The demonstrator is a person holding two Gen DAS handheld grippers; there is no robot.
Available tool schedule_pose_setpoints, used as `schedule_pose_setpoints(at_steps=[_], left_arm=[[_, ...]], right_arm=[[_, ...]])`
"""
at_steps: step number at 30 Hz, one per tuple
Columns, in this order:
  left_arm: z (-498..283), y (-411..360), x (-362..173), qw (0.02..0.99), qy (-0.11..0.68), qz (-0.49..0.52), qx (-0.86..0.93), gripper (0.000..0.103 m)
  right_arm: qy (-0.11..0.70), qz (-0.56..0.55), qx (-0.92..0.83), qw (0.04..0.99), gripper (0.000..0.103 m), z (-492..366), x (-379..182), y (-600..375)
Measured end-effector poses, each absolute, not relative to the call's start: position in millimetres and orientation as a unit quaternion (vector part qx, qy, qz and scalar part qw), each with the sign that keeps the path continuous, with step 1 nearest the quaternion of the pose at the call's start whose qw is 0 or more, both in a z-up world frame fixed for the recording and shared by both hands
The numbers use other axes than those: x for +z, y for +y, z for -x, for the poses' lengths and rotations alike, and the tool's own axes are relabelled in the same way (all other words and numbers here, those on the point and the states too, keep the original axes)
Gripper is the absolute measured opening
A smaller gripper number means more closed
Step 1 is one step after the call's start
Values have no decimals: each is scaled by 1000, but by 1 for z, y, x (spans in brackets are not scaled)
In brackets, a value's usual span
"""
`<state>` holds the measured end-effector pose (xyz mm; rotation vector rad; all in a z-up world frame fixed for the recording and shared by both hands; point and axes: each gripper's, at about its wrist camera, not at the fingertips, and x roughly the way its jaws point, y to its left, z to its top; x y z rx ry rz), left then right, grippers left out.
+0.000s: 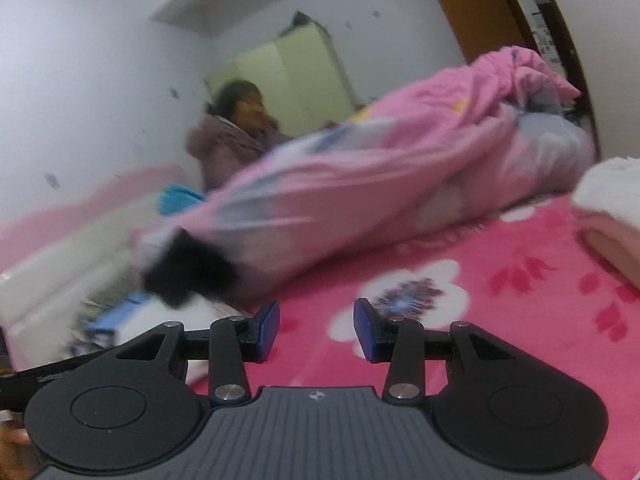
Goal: Fold clothes
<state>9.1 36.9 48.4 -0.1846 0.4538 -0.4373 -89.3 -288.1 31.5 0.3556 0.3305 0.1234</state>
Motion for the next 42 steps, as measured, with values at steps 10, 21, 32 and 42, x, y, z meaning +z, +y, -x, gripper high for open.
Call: schedule_pose_setpoints(at_steps=[10, 21, 32, 42], left_arm=[[-39, 44, -1, 939, 264, 121, -182, 103], [-39, 92, -10, 950, 245, 186, -58, 103], [14, 167, 71, 970, 133, 204, 1, 103], [-23, 138, 68, 922, 76, 318, -206, 103]], right_arm=[[220, -144, 17, 965, 44, 24, -28, -267], [207, -93, 56, 972, 43, 1, -18, -223], [137, -84, 138, 977, 44, 8, 29, -170], [-19, -3, 117, 993, 43, 31, 129, -151]])
